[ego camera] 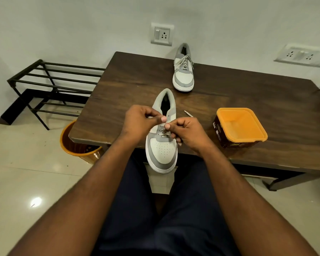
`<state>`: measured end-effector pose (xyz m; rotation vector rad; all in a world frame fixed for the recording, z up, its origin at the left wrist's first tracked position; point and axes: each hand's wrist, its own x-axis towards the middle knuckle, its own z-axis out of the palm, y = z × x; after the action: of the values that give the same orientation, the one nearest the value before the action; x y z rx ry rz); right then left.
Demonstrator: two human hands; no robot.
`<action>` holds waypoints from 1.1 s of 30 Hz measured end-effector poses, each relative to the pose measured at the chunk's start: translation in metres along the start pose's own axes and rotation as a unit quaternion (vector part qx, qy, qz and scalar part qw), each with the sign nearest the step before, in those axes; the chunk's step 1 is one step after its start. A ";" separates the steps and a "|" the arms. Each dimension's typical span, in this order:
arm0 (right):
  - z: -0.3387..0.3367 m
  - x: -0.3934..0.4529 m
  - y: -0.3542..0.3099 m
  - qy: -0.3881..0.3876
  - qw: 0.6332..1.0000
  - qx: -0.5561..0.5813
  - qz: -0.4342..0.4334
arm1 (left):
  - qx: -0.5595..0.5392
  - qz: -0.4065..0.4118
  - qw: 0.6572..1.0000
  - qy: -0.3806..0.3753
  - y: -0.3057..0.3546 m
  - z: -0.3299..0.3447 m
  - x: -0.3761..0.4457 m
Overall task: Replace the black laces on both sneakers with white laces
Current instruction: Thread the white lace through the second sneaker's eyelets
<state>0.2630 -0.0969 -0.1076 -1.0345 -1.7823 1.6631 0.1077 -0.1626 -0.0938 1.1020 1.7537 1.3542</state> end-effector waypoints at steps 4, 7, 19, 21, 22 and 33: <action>-0.014 0.002 0.009 0.034 0.999 0.037 -0.013 | 0.060 -0.015 0.993 0.102 -0.009 -0.012 0.004; -0.011 0.008 0.011 0.048 0.998 0.021 -0.019 | 0.196 -0.050 0.972 0.120 -0.006 -0.012 -0.001; -0.014 0.030 -0.009 0.054 0.996 -0.064 -0.016 | 0.016 -0.020 0.999 -0.022 -0.002 0.010 0.006; -0.017 0.031 -0.011 0.033 0.999 -0.039 -0.016 | 0.035 -0.014 0.999 -0.030 -0.004 0.007 0.012; -0.018 0.031 -0.012 0.018 0.999 -0.034 -0.016 | 0.041 -0.011 0.998 -0.035 -0.004 0.005 0.014; -0.009 0.046 -0.021 0.019 0.999 -0.028 -0.007 | -0.081 -0.045 0.995 -0.040 0.003 0.017 0.017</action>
<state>0.2387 -0.0537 -0.0923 -1.0681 -1.8167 1.5824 0.1157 -0.1394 -0.0954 0.9632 1.5872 1.3521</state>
